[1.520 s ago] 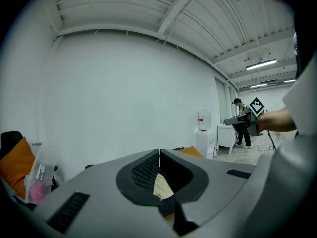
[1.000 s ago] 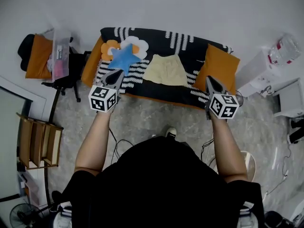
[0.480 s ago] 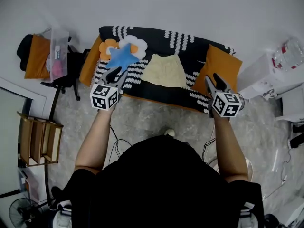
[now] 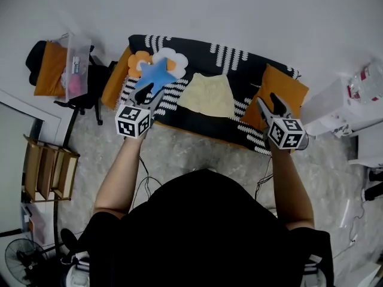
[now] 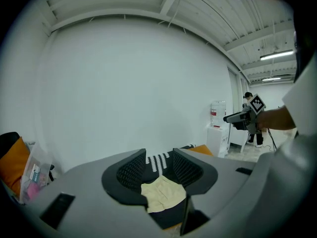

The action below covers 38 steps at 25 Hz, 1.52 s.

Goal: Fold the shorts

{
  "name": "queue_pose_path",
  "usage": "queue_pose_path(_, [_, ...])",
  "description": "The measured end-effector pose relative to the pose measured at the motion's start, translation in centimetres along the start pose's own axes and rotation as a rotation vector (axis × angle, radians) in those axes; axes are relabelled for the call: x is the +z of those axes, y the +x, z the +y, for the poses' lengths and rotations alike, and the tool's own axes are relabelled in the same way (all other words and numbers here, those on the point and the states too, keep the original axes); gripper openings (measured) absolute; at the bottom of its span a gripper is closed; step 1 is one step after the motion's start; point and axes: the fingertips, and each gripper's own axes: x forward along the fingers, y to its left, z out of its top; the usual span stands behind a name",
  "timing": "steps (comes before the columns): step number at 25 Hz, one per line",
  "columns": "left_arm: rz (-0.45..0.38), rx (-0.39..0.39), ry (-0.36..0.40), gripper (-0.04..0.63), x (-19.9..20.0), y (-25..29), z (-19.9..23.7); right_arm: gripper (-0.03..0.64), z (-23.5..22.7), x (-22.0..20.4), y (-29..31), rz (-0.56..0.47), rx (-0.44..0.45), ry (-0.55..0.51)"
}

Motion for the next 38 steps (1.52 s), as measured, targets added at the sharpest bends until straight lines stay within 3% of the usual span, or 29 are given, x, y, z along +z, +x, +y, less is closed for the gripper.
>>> queue_pose_path(9, [0.003,0.035,-0.002,0.204,1.1,2.2,-0.3,0.261,-2.1,0.6,2.5,0.014,0.052,-0.024])
queue_pose_path(22, [0.009,0.043,-0.029,0.219,0.5,3.8,0.5,0.264,-3.9,1.0,4.5,0.024,0.052,-0.022])
queue_pose_path(29, [0.009,0.051,-0.063,0.219,-0.8,5.1,3.3,0.265,-3.2,1.6,7.4,0.038,0.06,-0.059])
queue_pose_path(38, [-0.003,0.023,-0.072,0.222,0.2,11.0,8.1,0.265,-4.6,3.8,13.1,0.041,0.023,-0.072])
